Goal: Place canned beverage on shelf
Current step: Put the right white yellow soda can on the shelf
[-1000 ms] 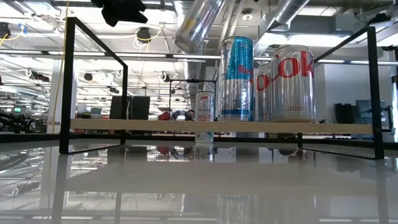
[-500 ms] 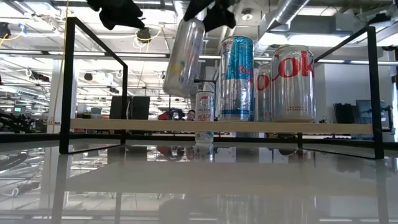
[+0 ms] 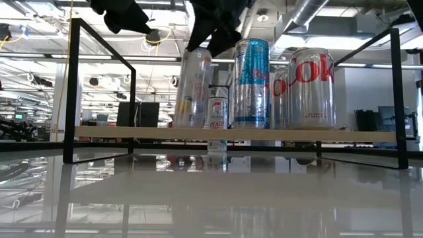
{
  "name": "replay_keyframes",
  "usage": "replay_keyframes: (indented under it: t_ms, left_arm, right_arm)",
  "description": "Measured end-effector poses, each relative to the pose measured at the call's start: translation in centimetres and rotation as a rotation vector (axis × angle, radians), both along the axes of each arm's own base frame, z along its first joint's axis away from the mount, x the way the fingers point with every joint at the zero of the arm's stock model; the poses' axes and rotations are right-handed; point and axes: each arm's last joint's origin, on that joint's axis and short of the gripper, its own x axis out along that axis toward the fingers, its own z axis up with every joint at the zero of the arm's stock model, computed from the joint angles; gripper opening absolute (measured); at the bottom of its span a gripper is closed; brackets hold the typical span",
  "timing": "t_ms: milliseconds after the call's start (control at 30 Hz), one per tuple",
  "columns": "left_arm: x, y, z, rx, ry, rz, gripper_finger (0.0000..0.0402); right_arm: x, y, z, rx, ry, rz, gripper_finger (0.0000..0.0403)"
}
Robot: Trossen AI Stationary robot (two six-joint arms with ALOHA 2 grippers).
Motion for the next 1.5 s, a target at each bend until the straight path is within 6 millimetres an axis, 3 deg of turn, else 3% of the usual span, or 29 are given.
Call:
replay_keyframes:
  t_ms: [367, 600, 1000, 1300, 1500]
  left_arm:
    - [0.0, 0.0, 0.0, 0.000, 0.001, 0.000, 0.0211]
    - [0.0, 0.0, 0.0, -0.003, -0.002, 0.002, 0.0211]
    - [0.1, 0.0, 0.0, -0.007, -0.009, 0.010, 0.0211]
    - [3.4, -0.3, -0.9, 0.021, -0.051, -0.002, 0.0211]
    - [5.3, -0.4, -2.8, 0.053, 0.023, 0.024, 0.0211]
  right_arm:
    - [0.1, 0.1, -0.4, -0.005, 0.022, 0.010, 0.0284]
    - [0.1, 0.3, 0.0, 0.003, 0.028, 0.018, 0.0319]
    - [-0.7, 0.4, 3.0, -0.038, 0.050, 0.073, 0.0385]
    - [-3.6, 0.7, 6.3, -0.013, 0.186, 0.038, 0.0359]
    - [-6.4, 1.6, 7.3, -0.129, 0.340, -0.068, 0.0314]
